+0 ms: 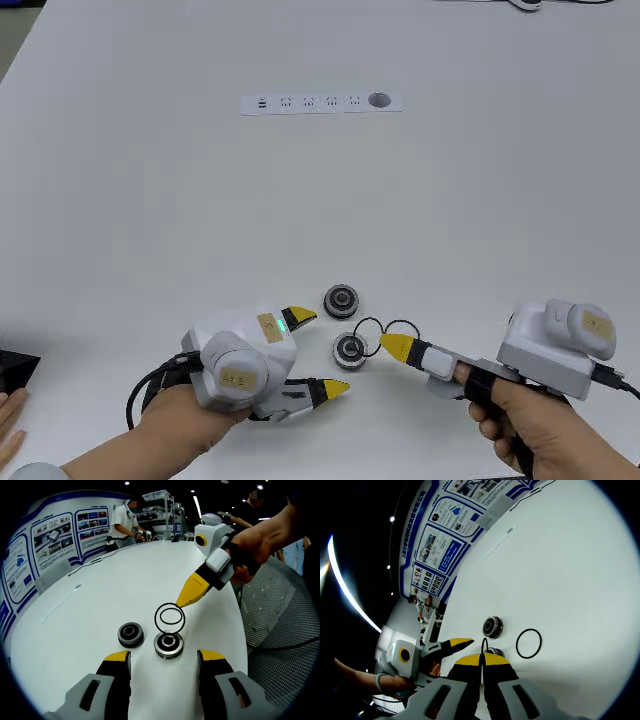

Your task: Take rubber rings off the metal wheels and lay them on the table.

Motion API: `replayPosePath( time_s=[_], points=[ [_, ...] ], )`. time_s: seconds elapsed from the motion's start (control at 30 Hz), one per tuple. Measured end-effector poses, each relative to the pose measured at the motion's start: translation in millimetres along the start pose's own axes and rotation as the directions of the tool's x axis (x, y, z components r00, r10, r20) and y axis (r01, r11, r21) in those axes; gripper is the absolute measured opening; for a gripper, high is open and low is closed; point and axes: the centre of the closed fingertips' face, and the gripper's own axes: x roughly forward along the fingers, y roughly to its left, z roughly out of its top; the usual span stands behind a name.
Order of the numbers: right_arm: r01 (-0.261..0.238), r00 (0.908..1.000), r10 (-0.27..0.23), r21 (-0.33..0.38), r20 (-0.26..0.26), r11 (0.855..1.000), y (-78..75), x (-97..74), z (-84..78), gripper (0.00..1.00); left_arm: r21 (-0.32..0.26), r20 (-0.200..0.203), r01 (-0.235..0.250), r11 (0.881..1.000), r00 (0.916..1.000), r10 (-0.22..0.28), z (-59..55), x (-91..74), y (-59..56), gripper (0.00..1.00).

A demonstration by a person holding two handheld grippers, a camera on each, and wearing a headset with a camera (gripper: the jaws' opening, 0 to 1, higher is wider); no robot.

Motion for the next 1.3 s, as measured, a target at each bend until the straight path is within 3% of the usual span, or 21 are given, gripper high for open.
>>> replayPosePath(
  time_s=[0.4,1.03,1.3],
  points=[
    [0.049,0.9983,-0.05,0.009,0.029,0.999,-20.2,-6.3,10.9,0.02,0.001,-0.009,-0.004,1.0,1.0,0.004,-3.0,-1.0,1.8,0.54],
    [0.131,0.9908,-0.131,0.0,0.035,0.991,-48.5,-7.7,12.8,0.02,0.0,-0.019,-0.006,1.0,0.9998,0.006,-4.3,-0.8,1.5,0.53],
    [0.158,0.9869,-0.157,-0.019,0.037,0.987,-53.2,-10.9,12.8,0.07,-0.003,-0.023,-0.004,1.0,0.9997,0.003,-5.8,-0.6,1.4,0.53]
  ],
)
